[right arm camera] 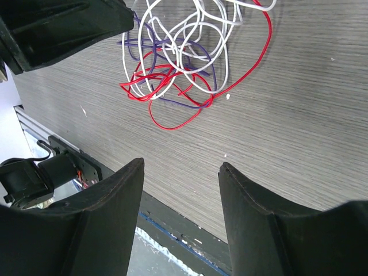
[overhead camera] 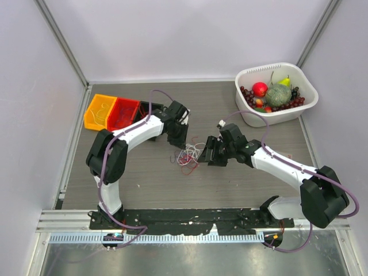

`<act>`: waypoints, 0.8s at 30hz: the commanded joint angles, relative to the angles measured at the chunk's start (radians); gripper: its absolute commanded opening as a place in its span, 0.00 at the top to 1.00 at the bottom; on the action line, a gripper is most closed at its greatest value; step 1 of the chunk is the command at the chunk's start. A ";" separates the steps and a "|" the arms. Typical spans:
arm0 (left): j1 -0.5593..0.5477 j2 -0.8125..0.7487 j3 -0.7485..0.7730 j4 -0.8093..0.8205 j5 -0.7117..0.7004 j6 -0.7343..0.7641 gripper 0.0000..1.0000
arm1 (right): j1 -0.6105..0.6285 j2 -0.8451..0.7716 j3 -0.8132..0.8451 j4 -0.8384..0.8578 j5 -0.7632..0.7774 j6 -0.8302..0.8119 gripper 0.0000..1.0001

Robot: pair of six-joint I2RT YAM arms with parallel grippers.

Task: Untangle the cables

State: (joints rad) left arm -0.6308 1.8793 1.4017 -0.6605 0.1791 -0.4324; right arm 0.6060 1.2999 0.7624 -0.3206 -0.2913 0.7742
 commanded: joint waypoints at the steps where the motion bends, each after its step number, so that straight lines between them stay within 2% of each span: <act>1: -0.009 0.014 0.063 -0.002 -0.006 0.053 0.82 | 0.001 0.002 0.034 0.032 -0.017 0.004 0.40; 7: -0.010 0.038 0.094 -0.044 0.008 0.050 0.81 | 0.001 0.062 0.098 0.023 -0.034 -0.019 0.40; 15: -0.015 0.046 0.037 -0.027 0.010 0.027 0.72 | 0.001 0.131 0.161 0.022 -0.062 -0.036 0.41; 24: -0.020 -0.017 0.028 -0.050 0.028 0.032 1.00 | 0.000 0.153 0.150 0.049 -0.072 -0.021 0.41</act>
State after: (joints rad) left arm -0.6449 1.9236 1.4303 -0.6884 0.1844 -0.4107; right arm 0.6060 1.4372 0.8814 -0.3111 -0.3431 0.7578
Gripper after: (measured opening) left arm 0.039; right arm 0.596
